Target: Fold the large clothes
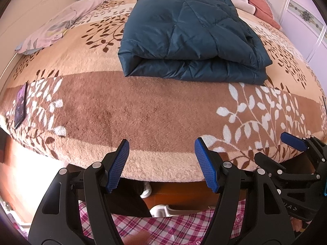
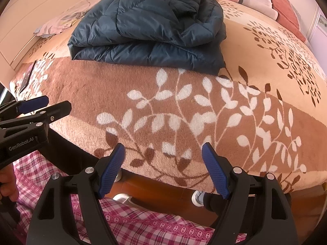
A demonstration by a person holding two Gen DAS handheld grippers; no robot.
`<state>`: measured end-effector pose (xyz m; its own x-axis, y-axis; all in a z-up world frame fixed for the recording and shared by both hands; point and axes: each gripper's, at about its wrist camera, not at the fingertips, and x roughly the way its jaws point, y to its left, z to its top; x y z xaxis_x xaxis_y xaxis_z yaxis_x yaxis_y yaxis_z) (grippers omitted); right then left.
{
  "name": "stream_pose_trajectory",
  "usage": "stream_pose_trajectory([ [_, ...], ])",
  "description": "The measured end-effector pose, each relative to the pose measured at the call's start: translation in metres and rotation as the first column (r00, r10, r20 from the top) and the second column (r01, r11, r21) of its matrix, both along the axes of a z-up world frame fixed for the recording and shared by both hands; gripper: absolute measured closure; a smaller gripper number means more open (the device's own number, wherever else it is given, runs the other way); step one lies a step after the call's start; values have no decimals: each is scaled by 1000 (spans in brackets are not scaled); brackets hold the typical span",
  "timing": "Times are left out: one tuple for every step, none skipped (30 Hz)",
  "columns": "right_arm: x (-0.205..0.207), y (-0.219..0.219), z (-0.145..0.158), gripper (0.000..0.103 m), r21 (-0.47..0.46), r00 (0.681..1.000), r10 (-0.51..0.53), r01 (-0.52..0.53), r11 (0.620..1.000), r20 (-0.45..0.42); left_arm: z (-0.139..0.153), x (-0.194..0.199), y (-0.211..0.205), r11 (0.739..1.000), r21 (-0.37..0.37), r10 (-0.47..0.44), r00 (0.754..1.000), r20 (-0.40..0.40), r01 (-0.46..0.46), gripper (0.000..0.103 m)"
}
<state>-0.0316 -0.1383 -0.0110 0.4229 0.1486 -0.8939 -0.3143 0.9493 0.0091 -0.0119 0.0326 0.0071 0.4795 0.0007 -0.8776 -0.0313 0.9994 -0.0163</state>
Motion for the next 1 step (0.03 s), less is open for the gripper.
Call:
stream_pose_trajectory([
  [0,0,0,27,0,1000,0,0,1000,-1,0,0,0,1000,-1,0,1000,0,0,37],
])
